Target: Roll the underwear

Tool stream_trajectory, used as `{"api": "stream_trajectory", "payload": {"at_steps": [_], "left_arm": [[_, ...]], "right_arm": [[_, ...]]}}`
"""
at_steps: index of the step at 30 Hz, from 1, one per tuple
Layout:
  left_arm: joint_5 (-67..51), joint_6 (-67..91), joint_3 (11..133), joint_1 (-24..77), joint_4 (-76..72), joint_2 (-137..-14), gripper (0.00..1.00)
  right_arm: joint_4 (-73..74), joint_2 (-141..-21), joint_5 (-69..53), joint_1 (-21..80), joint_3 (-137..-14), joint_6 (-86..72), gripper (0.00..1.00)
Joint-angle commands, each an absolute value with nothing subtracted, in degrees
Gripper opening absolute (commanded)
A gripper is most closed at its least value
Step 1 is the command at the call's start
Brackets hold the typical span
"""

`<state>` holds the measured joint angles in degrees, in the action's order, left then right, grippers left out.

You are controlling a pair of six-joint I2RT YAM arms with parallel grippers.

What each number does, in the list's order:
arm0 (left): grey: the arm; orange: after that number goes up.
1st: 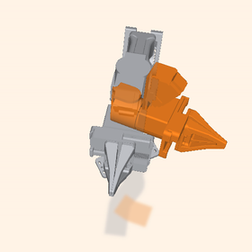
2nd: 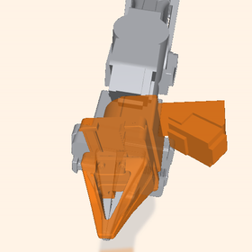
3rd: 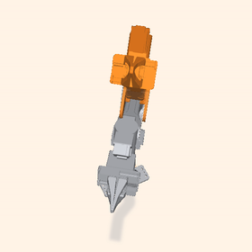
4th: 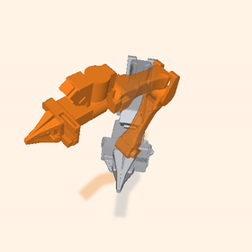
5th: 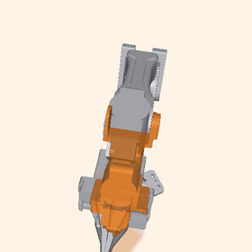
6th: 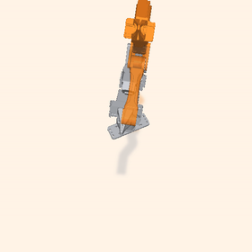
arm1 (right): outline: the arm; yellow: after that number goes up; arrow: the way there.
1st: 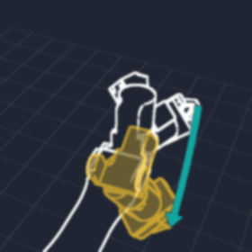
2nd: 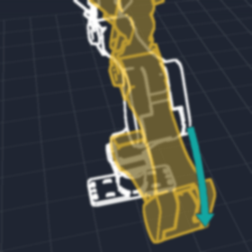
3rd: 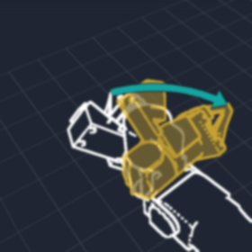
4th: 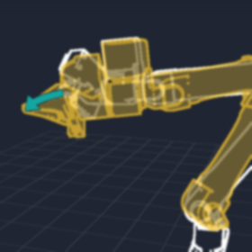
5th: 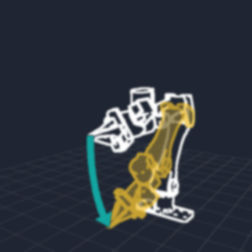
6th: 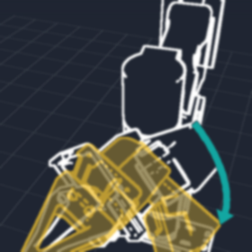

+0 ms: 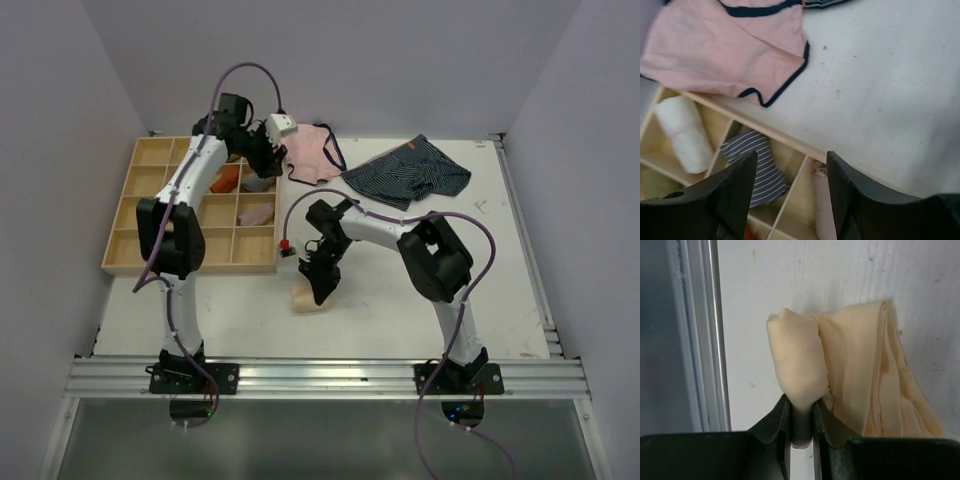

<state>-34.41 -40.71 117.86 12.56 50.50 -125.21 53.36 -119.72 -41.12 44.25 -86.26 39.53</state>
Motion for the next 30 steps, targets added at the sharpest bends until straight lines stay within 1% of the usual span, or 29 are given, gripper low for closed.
{"api": "stream_trajectory", "payload": {"at_steps": [1,2,3,4,6,7,8,9,10,12,14,15,16,17,18,19,20,21,22,23,24,26,30], "left_arm": [[-32.0,-35.6,115.2,9.3,36.4,-113.3,0.61],[-32.7,-34.0,110.3,8.4,33.2,-110.6,0.62],[-33.3,-30.0,107.1,7.3,25.9,-107.8,0.63],[-33.5,-28.0,101.0,5.5,22.3,-102.3,0.69],[-31.0,-22.2,95.8,4.6,14.5,-97.6,0.94],[-31.8,-22.2,93.0,4.6,14.1,-94.2,1.0],[-33.8,-24.3,92.7,4.6,15.5,-93.0,1.0],[-36.5,-30.2,92.9,4.6,18.3,-92.3,1.0],[-40.2,-32.8,92.9,4.7,24.6,-91.1,1.0],[-42.9,-39.9,90.7,5.0,32.6,-89.5,1.0],[-43.9,-45.8,83.0,6.1,36.1,-85.4,1.0],[-42.9,-52.1,79.1,7.3,37.2,-83.3,1.0],[-39.1,-54.6,69.7,10.8,36.4,-78.2,1.0],[-37.0,-56.2,64.6,13.1,34.4,-75.4,0.97],[-35.3,-58.3,59.5,15.7,28.8,-72.5,0.95],[-33.9,-58.4,54.7,20.1,26.1,-67.8,0.93],[-31.5,-58.6,47.8,22.2,24.4,-66.1,0.91],[-30.3,-58.4,45.4,24.4,23.2,-65.2,0.84],[-28.6,-58.0,42.5,28.9,22.1,-65.0,0.81],[-28.4,-57.5,41.7,30.8,21.8,-65.3,0.77],[-28.1,-55.8,41.1,34.1,20.7,-65.9,0.76],[-27.9,-54.2,40.5,36.4,19.3,-68.7,0.74],[-27.9,-53.1,40.5,39.7,14.8,-73.4,0.73]], "right_arm": [[61.7,-125.5,-50.5,41.2,-89.5,36.7,0.0],[62.2,-128.0,-51.2,40.3,-90.3,35.5,0.0],[63.0,-129.8,-52.0,39.8,-91.4,35.2,0.0],[64.9,-131.3,-53.1,39.4,-93.7,35.1,0.0],[65.9,-135.6,-54.4,38.4,-95.6,33.1,0.0],[67.4,-136.9,-55.4,37.9,-97.5,33.0,0.0],[67.8,-138.2,-56.9,37.1,-98.1,31.9,0.0],[68.1,-140.2,-57.6,36.7,-98.6,31.7,0.0],[69.1,-141.2,-58.4,36.4,-99.6,31.8,0.0],[69.9,-143.9,-59.8,35.7,-100.3,32.0,0.0],[71.0,-145.5,-60.6,35.2,-101.5,32.4,0.0],[71.4,-146.4,-61.4,34.9,-101.7,32.7,0.0],[72.4,-147.8,-61.6,34.8,-102.6,33.0,0.0],[72.7,-148.5,-61.8,34.6,-102.9,33.4,0.0],[72.6,-148.9,-61.6,34.5,-103.0,33.4,0.0],[72.6,-149.3,-61.4,34.5,-103.1,33.4,0.0],[72.4,-149.3,-61.2,34.5,-103.1,33.6,0.0],[72.4,-149.3,-61.0,34.4,-103.0,33.7,0.0],[72.1,-149.3,-60.6,34.4,-102.6,33.9,0.0],[71.6,-149.1,-60.6,34.2,-102.3,33.9,0.0],[71.5,-149.0,-60.5,34.2,-102.0,33.8,0.0],[71.3,-149.1,-60.1,34.2,-102.0,34.4,0.0],[70.3,-148.5,-59.6,34.1,-101.3,34.0,0.0]]}}
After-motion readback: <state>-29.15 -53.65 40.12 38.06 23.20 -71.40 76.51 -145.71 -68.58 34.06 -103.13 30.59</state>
